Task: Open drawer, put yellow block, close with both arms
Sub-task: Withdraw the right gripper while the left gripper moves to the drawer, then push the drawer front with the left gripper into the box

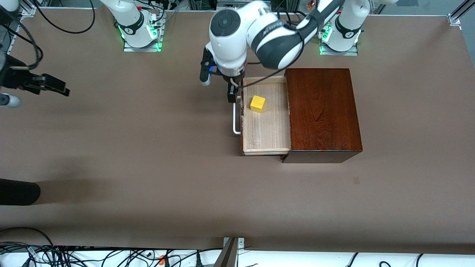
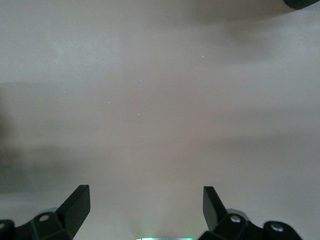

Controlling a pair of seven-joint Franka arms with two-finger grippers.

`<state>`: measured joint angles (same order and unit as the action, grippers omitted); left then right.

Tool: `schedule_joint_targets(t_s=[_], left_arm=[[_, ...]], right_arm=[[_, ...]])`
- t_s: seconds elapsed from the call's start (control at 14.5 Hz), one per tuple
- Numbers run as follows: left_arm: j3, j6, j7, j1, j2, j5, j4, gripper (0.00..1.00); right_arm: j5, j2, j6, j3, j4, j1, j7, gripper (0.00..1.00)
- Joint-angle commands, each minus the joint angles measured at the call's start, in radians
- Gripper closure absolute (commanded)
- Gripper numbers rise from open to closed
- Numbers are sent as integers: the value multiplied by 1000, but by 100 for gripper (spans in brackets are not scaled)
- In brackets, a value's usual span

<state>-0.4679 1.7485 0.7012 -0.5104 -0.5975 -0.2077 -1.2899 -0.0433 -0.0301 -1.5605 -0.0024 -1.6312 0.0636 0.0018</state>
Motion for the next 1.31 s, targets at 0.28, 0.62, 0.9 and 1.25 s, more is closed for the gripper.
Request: schedule_joint_targets(t_s=[0.28,0.62,0.9,1.25], left_arm=[[25,63,0,-71,-117,-88,50,0],[54,105,-25,-105,-163,-147,49,0],[54,103,-23,-100,-166,-211,38,0],[54,43,-23,-80,-157,-216,32,0]], right_arm=[[105,-8,29,62,52,2,-22,0],[24,-11,68,33,59,2,-8,0],[17,-20,30,22,59,2,3,0],[29,-24,11,22,57,2,6,0]])
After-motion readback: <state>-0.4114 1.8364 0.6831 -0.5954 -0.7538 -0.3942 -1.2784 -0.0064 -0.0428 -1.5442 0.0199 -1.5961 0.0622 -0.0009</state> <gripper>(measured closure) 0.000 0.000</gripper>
